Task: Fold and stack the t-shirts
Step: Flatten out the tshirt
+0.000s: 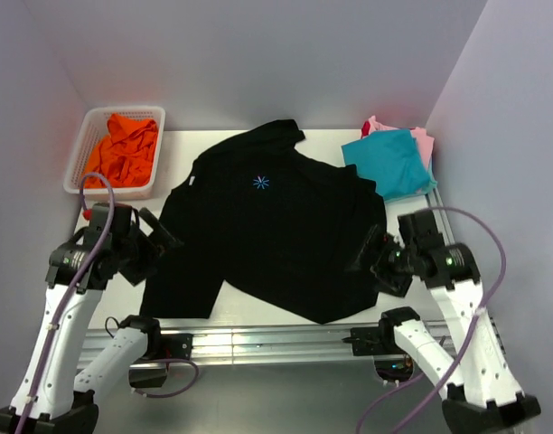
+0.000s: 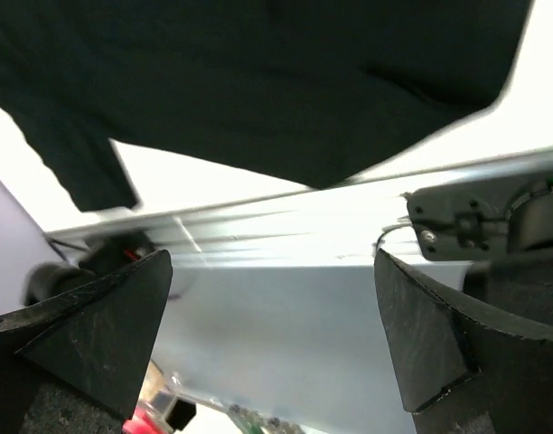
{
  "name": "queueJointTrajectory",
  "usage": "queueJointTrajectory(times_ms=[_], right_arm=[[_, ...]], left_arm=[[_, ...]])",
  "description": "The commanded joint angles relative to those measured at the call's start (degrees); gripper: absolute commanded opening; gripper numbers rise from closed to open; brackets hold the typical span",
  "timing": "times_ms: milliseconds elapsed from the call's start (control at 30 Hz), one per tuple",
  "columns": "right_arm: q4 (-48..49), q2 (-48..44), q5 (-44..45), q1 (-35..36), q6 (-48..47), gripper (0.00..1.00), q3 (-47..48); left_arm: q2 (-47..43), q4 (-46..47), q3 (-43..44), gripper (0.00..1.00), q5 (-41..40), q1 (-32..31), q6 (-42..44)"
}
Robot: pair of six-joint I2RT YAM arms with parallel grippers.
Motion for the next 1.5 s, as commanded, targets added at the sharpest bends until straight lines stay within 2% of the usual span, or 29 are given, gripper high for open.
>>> queueJointTrajectory(times_ms=[0, 67, 100, 167, 200, 233, 300, 333, 367, 400, 467, 500, 567, 600, 700, 867, 1033, 1233, 1333, 1467], right_arm=[[3.3, 10.1, 4.9, 0.4, -0.3, 1.0, 7.5], [10.5, 15.5, 6.4, 0.5, -1.4, 0.99, 11.3], [14.8, 21.4, 7.5, 0.4, -2.1, 0.97, 12.6], [18.7, 27.8, 9.6, 0.4, -2.7, 0.81, 16.9], [21.9, 34.2, 9.7, 0.3, -3.2, 0.74, 20.2], [23.0, 37.5, 10.3, 0.3, -3.3, 0.56, 22.0], [26.4, 46.7, 9.4, 0.3, -3.0, 0.27, 27.1], [26.7, 49.9, 9.9, 0.3, -2.9, 0.0, 29.3], [27.0, 53.0, 10.2, 0.4, -2.9, 0.0, 31.5], [27.4, 58.7, 10.1, 0.6, -3.0, 0.0, 36.0], [27.4, 63.8, 10.6, 1.1, -3.6, 0.0, 40.8], [27.7, 68.2, 10.6, 1.3, -3.9, 0.0, 45.0], [27.8, 72.1, 10.5, 1.9, -4.4, 0.0, 48.9], [27.8, 75.6, 10.2, 2.2, -4.7, 0.0, 52.4], [27.5, 81.9, 9.2, 2.9, -4.4, 0.0, 58.2], [28.5, 90.2, 6.3, 3.9, -2.7, 0.0, 63.2], [28.7, 96.5, 4.9, 4.7, -1.3, 0.0, 67.2], [29.5, 104.7, 1.9, 5.0, 1.0, 0.0, 75.1], [30.4, 108.4, -1.1, 5.6, 3.5, 0.0, 80.4], [34.6, 112.0, -6.4, 7.2, 6.8, 0.0, 83.0]], left_arm=[[5.9, 4.0, 3.7, 1.0, -3.1, -0.2, 3.9], [10.5, 11.0, 4.3, 0.98, -2.1, -0.2, 5.1], [12.0, 13.7, 4.4, 0.97, -1.9, -0.1, 5.4], [16.8, 21.7, 4.8, 0.94, -1.1, -0.1, 6.4], [18.8, 24.1, 5.7, 0.89, -1.3, -0.1, 7.7], [20.9, 25.9, 6.4, 0.86, -1.3, -0.1, 8.4], [28.4, 30.3, 9.1, 0.8, -1.3, 0.0, 10.7], [30.9, 31.5, 10.1, 0.76, -1.3, 0.0, 11.3], [36.3, 32.3, 11.4, 0.72, -1.3, 0.0, 11.9], [39.1, 33.1, 14.4, 0.59, -1.3, 0.1, 13.1], [47.3, 33.6, 17.6, 0.51, -1.3, 0.1, 14.2], [49.7, 33.2, 21.1, 0.38, -3.5, 0.1, 15.1], [56.3, 31.6, 24.1, 0.24, -4.5, 0.1, 15.7], [58.4, 30.6, 26.7, 0.11, -6.5, 0.1, 15.9], [65.0, 27.5, 29.3, 0.0, -9.7, 0.1, 15.8], [71.9, 23.6, 27.6, 0.0, -15.3, 0.6, 14.6], [72.8, 24.3, 19.0, 0.0, -16.8, 1.8, 12.5], [67.2, 24.5, 9.2, 0.0, -17.8, 1.8, 8.9], [62.5, 23.1, 4.3, 0.0, -17.3, 1.7, 6.5], [53.0, 20.2, -2.1, 0.0, -17.3, 0.9, 3.0]])
